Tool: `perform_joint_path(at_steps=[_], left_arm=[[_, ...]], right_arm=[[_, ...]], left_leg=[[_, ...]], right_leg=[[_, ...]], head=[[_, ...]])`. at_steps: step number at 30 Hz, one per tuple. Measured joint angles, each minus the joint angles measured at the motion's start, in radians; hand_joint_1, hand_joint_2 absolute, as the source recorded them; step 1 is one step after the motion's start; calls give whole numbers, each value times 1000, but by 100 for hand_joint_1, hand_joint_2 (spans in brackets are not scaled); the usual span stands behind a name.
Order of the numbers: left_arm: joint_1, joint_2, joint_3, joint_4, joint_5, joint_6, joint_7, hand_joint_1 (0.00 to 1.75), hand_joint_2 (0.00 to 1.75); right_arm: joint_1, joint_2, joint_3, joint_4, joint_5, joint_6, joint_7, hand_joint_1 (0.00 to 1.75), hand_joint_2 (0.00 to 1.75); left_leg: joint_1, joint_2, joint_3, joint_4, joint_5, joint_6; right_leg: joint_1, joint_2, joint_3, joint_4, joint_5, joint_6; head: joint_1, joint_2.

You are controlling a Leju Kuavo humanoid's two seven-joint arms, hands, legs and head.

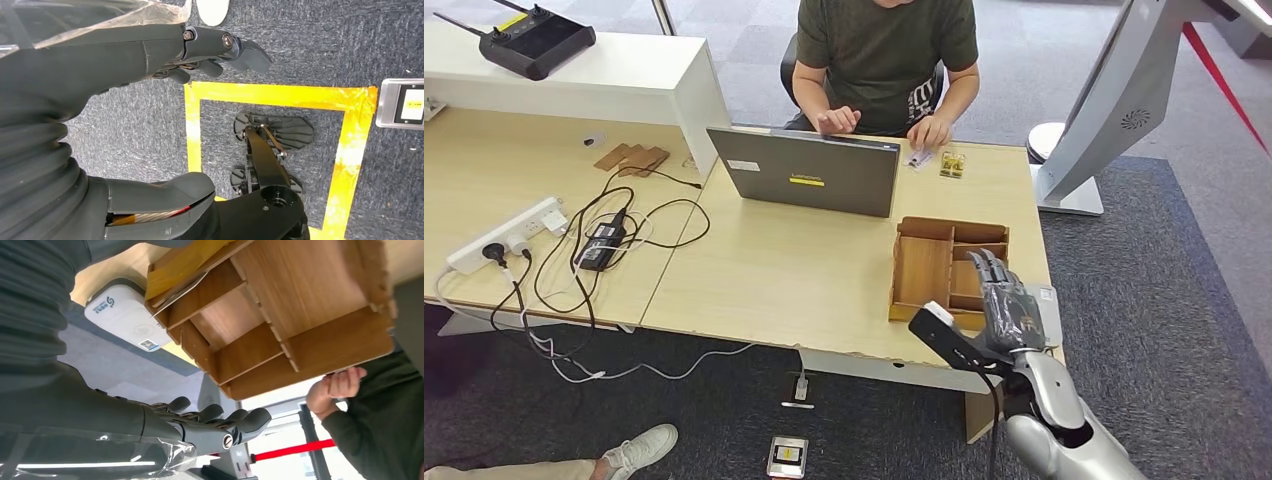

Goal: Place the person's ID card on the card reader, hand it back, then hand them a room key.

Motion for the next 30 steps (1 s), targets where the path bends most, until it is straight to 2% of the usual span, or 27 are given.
perform_joint_path(at_steps=[10, 19, 30], left_arm=[[0, 0, 3, 0, -4, 3, 6, 0, 175], [0, -2, 2, -4, -6, 16, 17, 0, 175], [0, -3, 2, -6, -3, 20, 24, 0, 175]], right_arm=[[-29, 31, 31, 129, 60, -54, 21, 0, 175], [-46, 52, 56, 209, 177, -143, 48, 0, 175], [-62, 45, 72, 256, 163, -135, 77, 0, 175]], left_leg=[[0, 0, 0, 0, 0, 0], [0, 0, 0, 0, 0, 0], [0, 0, 0, 0, 0, 0]], right_leg=[[0, 0, 0, 0, 0, 0], [0, 0, 0, 0, 0, 0], [0, 0, 0, 0, 0, 0]], head=[[0, 0], [0, 0], [0, 0]])
